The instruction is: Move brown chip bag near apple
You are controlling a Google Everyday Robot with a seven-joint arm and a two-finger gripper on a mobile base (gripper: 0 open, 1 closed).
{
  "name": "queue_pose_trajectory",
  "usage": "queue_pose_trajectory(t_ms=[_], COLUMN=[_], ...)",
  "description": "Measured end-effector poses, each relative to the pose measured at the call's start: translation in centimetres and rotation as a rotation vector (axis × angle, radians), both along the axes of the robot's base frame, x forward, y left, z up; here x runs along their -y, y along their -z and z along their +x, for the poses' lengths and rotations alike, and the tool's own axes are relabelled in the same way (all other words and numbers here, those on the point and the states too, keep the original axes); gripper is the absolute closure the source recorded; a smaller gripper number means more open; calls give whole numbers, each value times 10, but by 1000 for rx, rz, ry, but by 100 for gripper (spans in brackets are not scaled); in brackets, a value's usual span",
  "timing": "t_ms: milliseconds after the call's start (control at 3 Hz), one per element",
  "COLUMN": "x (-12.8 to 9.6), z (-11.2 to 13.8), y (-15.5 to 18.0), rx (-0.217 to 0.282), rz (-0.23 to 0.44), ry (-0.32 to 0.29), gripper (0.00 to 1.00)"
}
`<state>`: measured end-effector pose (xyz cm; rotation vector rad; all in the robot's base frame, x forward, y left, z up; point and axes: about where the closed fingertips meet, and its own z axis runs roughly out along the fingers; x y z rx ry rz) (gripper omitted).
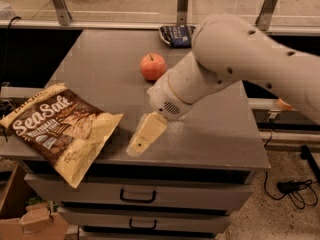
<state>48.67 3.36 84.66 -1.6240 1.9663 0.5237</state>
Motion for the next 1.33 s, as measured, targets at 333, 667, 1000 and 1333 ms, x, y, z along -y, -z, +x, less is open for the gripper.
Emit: queue_pose_trajectory(t_ms=[333, 667, 1000, 1333], x=[-38, -73, -97, -101], z=[7, 4, 1, 0], y=[3, -1, 11, 19], rx=[-22, -46, -89, -111], rz=[79, 136, 156, 165], ry=[3, -30, -50, -37], gripper=[0, 0, 15, 37])
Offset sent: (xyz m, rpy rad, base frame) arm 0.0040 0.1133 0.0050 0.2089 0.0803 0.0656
